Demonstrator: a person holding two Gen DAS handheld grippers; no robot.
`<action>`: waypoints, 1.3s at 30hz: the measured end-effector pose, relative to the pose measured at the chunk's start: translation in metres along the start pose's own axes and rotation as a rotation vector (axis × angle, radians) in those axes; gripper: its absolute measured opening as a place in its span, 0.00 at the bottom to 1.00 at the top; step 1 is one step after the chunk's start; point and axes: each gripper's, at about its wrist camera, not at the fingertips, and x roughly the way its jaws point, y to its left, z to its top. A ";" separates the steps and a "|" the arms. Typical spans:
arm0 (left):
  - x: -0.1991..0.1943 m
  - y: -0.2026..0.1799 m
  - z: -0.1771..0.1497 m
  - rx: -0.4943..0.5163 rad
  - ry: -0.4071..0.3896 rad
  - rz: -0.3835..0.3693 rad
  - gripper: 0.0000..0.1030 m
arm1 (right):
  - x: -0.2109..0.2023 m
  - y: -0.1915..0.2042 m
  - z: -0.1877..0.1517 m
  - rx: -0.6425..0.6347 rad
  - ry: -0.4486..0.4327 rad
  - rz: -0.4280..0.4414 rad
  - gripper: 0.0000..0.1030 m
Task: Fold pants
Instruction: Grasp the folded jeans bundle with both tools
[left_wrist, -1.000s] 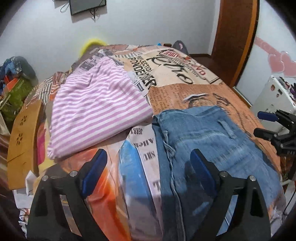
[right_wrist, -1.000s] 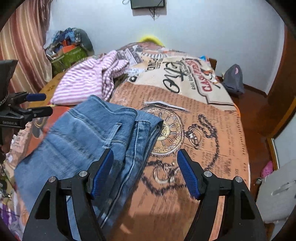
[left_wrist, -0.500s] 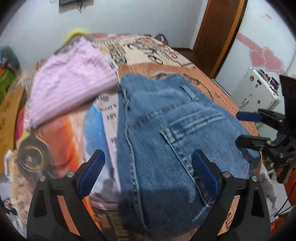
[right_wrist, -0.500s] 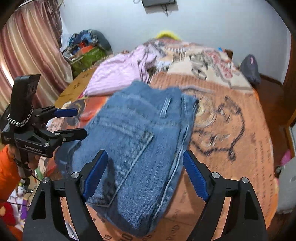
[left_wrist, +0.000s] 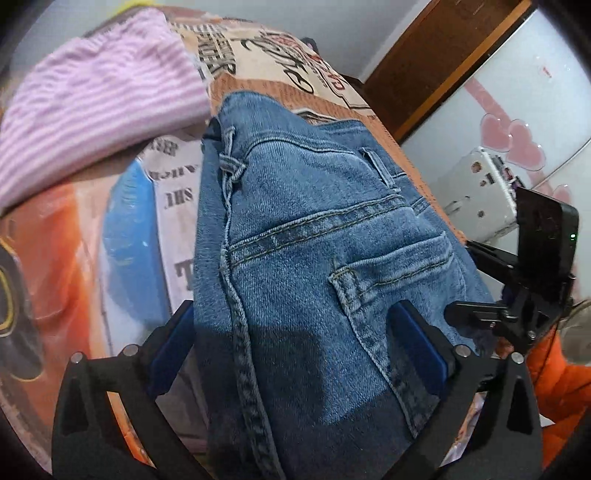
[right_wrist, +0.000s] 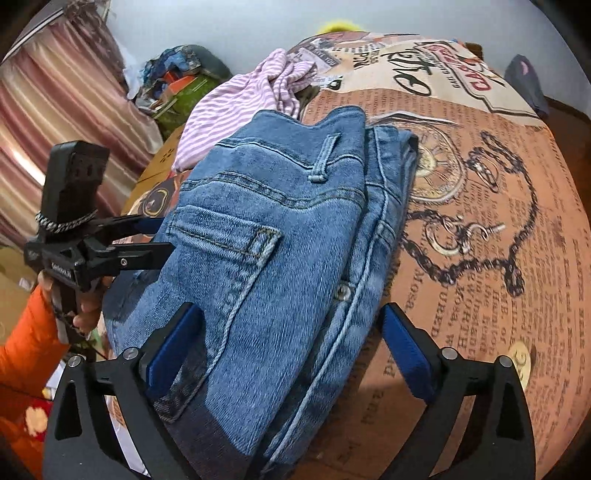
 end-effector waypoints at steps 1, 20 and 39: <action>0.002 0.002 0.001 -0.007 0.009 -0.015 1.00 | 0.001 0.000 0.002 -0.007 0.004 0.007 0.95; -0.007 -0.016 0.004 0.070 -0.017 0.006 0.84 | 0.001 -0.008 0.018 0.022 -0.018 0.063 0.76; -0.048 -0.072 -0.033 0.160 -0.089 0.168 0.57 | -0.033 0.033 -0.004 -0.086 -0.061 -0.010 0.48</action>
